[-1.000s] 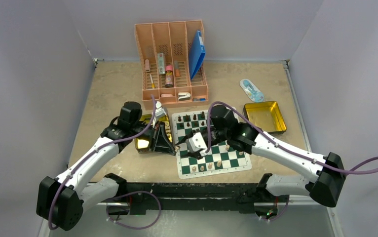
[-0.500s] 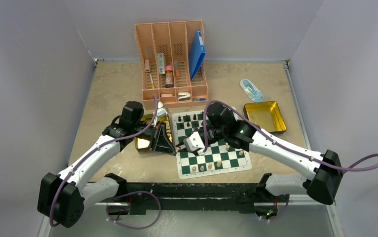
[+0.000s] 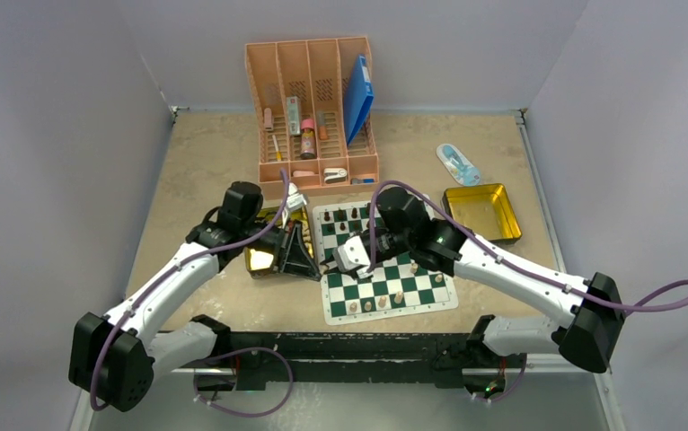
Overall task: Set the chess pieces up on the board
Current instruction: Place the chess piece on the chessboard.
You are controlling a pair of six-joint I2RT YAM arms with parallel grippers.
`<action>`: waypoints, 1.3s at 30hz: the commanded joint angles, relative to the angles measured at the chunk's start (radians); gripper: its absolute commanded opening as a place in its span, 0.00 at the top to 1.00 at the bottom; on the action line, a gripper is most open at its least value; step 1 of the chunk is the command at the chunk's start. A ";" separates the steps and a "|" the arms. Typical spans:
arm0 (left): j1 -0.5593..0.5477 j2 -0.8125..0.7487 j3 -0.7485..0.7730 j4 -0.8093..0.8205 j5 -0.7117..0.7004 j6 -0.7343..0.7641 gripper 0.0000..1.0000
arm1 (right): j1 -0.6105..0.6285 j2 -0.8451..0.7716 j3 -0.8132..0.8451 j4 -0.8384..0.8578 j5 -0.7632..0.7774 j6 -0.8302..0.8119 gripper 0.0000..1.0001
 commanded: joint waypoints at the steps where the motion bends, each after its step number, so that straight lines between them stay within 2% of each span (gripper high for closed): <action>1: 0.002 -0.010 0.093 0.003 -0.085 0.001 0.87 | 0.004 -0.029 -0.065 0.166 0.036 0.221 0.95; 5: 0.002 -0.047 0.107 0.023 -0.149 -0.051 0.75 | 0.004 -0.049 -0.122 0.306 0.128 0.417 0.96; 6: 0.002 -0.060 0.112 0.019 -0.187 -0.067 0.66 | 0.004 -0.053 -0.133 0.333 0.147 0.457 0.97; 7: 0.002 -0.073 0.117 0.015 -0.224 -0.084 0.62 | 0.004 -0.057 -0.145 0.367 0.168 0.507 0.99; 9: 0.002 -0.096 0.127 0.015 -0.273 -0.107 0.58 | 0.002 -0.069 -0.179 0.450 0.206 0.600 1.00; 14: 0.004 -0.140 0.173 -0.005 -0.425 -0.138 0.57 | 0.003 -0.111 -0.279 0.694 0.338 0.908 1.00; 16: 0.004 -0.165 0.173 -0.006 -0.502 -0.171 0.57 | 0.002 -0.118 -0.287 0.733 0.425 1.057 1.00; 19: 0.004 -0.220 0.151 0.032 -0.559 -0.244 0.57 | 0.004 -0.139 -0.302 0.811 0.504 1.194 1.00; 23: 0.004 -0.303 0.079 0.172 -0.523 -0.350 0.57 | 0.004 -0.215 -0.422 1.013 0.602 1.404 1.00; 25: 0.004 -0.325 0.062 0.200 -0.506 -0.318 0.57 | 0.004 -0.255 -0.450 1.058 0.654 1.467 1.00; 28: 0.004 -0.309 0.110 0.109 -0.496 -0.183 0.56 | 0.004 -0.287 -0.442 1.033 0.674 1.484 1.00; 31: 0.004 -0.284 0.146 0.077 -0.406 -0.079 0.56 | 0.004 -0.307 -0.421 0.967 0.667 1.495 1.00; 36: 0.003 -0.237 0.178 0.054 -0.311 -0.011 0.56 | 0.004 -0.310 -0.388 0.889 0.634 1.519 1.00; 39: 0.003 -0.235 0.164 0.105 -0.257 0.001 0.56 | 0.004 -0.296 -0.380 0.886 0.605 1.533 1.00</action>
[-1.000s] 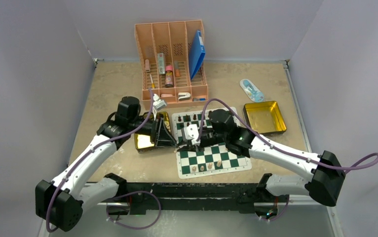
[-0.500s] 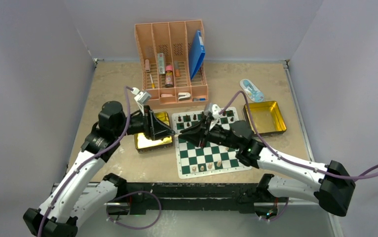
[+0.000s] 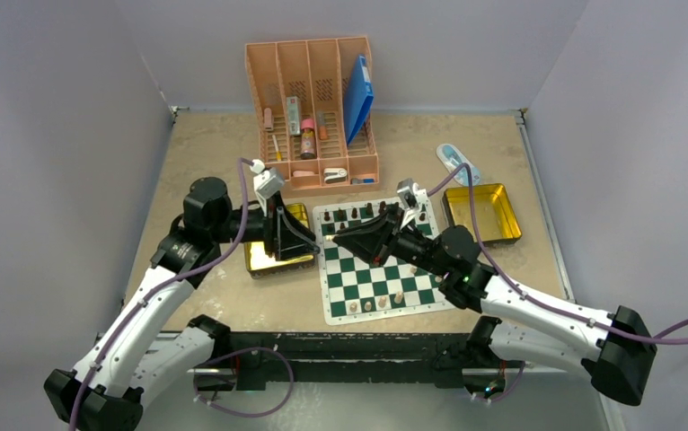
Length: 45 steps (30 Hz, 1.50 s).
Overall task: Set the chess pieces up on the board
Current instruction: Place the chess piece on the chessboard.
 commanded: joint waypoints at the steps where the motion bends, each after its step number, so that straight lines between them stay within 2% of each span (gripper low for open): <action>1: 0.002 -0.006 0.022 0.085 0.134 0.085 0.56 | 0.002 0.006 0.062 0.002 -0.029 0.055 1.00; 9: 0.002 0.003 0.032 0.066 0.142 0.273 0.58 | 0.002 0.037 0.124 -0.119 -0.040 0.142 1.00; 15: 0.002 -0.026 -0.004 0.088 0.159 0.447 0.61 | 0.002 0.047 0.132 -0.144 -0.050 0.179 1.00; 19: 0.000 -0.072 -0.029 0.156 0.160 0.458 0.62 | 0.002 0.056 0.136 -0.167 -0.082 0.170 1.00; 23: 0.000 -0.089 -0.025 0.140 0.204 0.532 0.61 | 0.002 0.066 0.133 -0.146 -0.098 0.186 1.00; 28: 0.000 -0.067 -0.021 0.120 0.249 0.536 0.61 | 0.002 0.083 0.135 -0.130 -0.127 0.204 1.00; 33: 0.000 -0.049 -0.015 0.072 0.192 0.547 0.60 | 0.002 0.078 0.112 -0.075 -0.130 0.224 1.00; 45: -0.001 -0.037 -0.018 0.073 0.200 0.550 0.65 | 0.002 0.113 0.118 -0.068 -0.142 0.232 1.00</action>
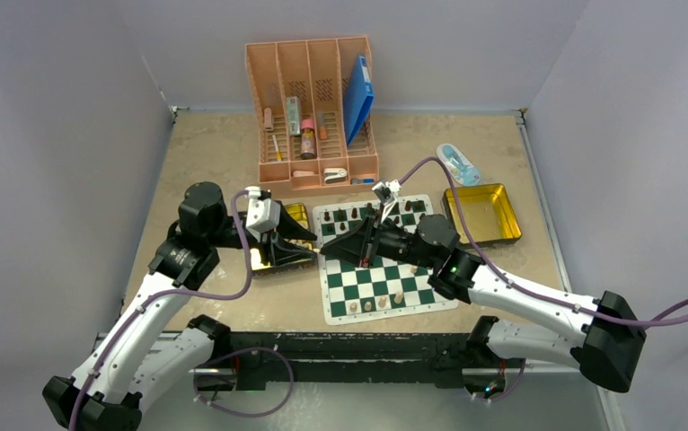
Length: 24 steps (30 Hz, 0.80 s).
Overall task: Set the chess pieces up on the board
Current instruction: Place the chess piece on the chessboard.
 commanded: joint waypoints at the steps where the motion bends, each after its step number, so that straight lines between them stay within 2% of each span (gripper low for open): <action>1: -0.001 0.000 0.014 -0.004 0.023 0.043 0.65 | 0.002 0.000 0.027 0.066 -0.033 0.013 1.00; 11: -0.001 0.026 0.060 -0.135 -0.020 0.111 0.67 | 0.002 0.011 0.018 0.067 -0.026 0.018 1.00; 19: -0.001 0.034 0.062 -0.118 0.022 0.107 0.70 | 0.001 0.021 0.038 0.024 0.002 -0.004 1.00; 24: -0.001 0.047 0.067 -0.141 -0.002 0.120 0.70 | 0.002 0.026 0.037 0.019 0.017 0.004 1.00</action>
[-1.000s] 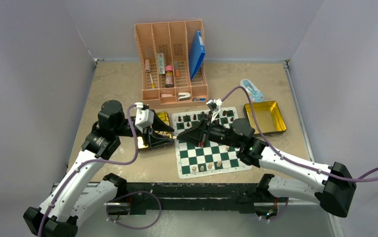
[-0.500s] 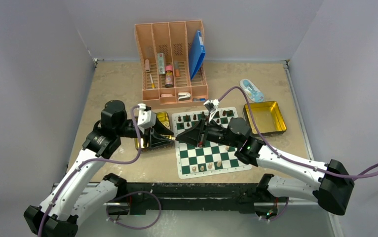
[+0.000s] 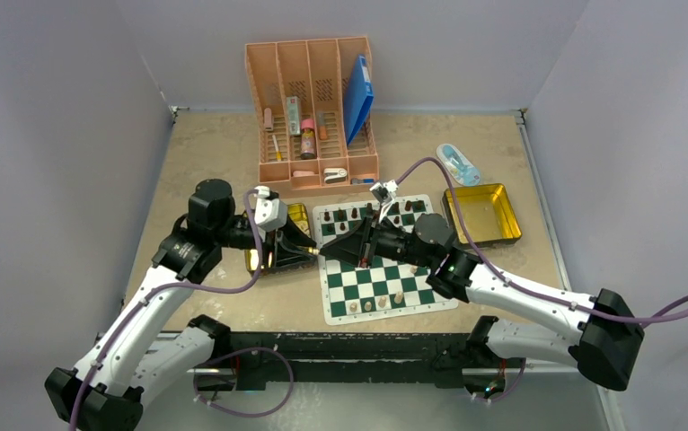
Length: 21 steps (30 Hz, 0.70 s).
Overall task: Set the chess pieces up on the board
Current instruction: Place the chess piece on the chessboard.
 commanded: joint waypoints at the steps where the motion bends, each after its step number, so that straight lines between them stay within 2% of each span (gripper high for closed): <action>1: -0.001 0.011 0.049 0.000 0.001 0.040 0.69 | 0.002 0.008 0.039 0.024 0.028 -0.001 1.00; 8: -0.001 0.015 0.044 0.004 0.003 0.046 0.67 | 0.003 0.037 0.057 0.015 0.041 0.026 1.00; 12: -0.001 0.016 0.042 -0.007 0.006 0.064 0.74 | 0.003 0.036 0.043 0.044 0.052 0.047 1.00; 14: -0.001 0.014 0.043 -0.019 -0.001 0.072 0.75 | 0.002 0.037 0.040 0.050 0.058 0.052 1.00; 18: -0.001 0.014 0.058 -0.045 -0.052 0.075 0.66 | 0.003 0.031 0.037 0.051 0.062 0.057 1.00; 21: 0.000 0.021 0.076 -0.069 -0.058 0.082 0.66 | 0.003 0.022 0.032 0.061 0.070 0.068 1.00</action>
